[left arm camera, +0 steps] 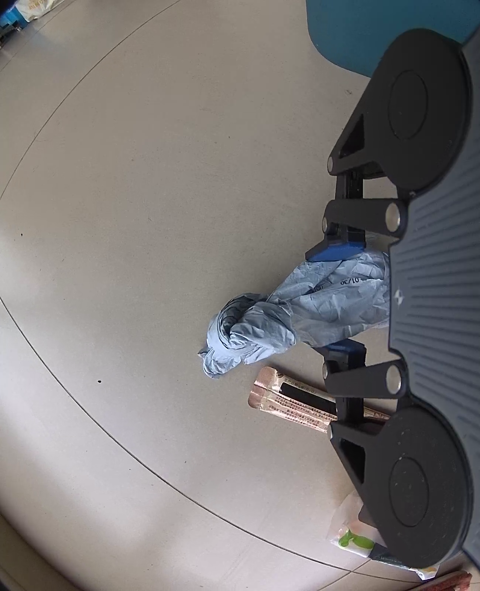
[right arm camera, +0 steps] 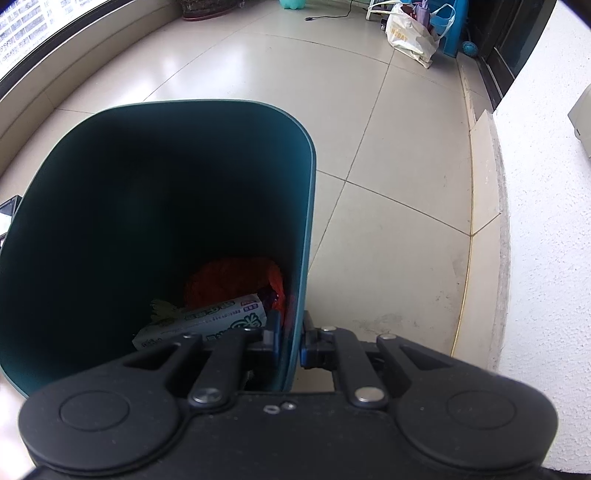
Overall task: Collect trash
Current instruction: 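Lift the grey-blue bag and carry it over the teal bin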
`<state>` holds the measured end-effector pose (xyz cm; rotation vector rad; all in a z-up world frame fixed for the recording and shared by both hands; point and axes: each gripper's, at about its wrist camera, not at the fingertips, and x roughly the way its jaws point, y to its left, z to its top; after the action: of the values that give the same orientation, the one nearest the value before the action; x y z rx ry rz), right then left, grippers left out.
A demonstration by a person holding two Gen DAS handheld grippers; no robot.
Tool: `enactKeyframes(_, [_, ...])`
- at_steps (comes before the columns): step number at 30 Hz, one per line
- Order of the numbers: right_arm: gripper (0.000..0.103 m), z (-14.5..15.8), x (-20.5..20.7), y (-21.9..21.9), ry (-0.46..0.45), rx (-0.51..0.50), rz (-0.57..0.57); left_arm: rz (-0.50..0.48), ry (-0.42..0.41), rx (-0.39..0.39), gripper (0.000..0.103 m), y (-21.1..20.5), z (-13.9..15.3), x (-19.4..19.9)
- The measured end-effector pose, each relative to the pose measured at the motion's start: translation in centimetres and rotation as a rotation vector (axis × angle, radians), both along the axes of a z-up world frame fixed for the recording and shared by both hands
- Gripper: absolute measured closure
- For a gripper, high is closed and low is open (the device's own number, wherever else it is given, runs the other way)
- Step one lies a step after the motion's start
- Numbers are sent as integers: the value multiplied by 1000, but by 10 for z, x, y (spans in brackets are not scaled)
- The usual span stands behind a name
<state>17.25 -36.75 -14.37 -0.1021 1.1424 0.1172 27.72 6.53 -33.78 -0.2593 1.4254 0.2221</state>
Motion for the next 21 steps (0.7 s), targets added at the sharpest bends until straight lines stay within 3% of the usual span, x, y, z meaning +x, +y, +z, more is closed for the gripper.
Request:
enactKeyframes(3, [94,0,0,0,-1,1,0,-21,-14,26,70,-3,11,-9])
enactKeyframes(9, [96,-1,-2,0,-6,2,-2,-32,-50,52,71,3,46,-25])
enactKeyframes(21, [98,18,-17,-7,-61,43,-12,-108,-165,65,71,-23,171,-64])
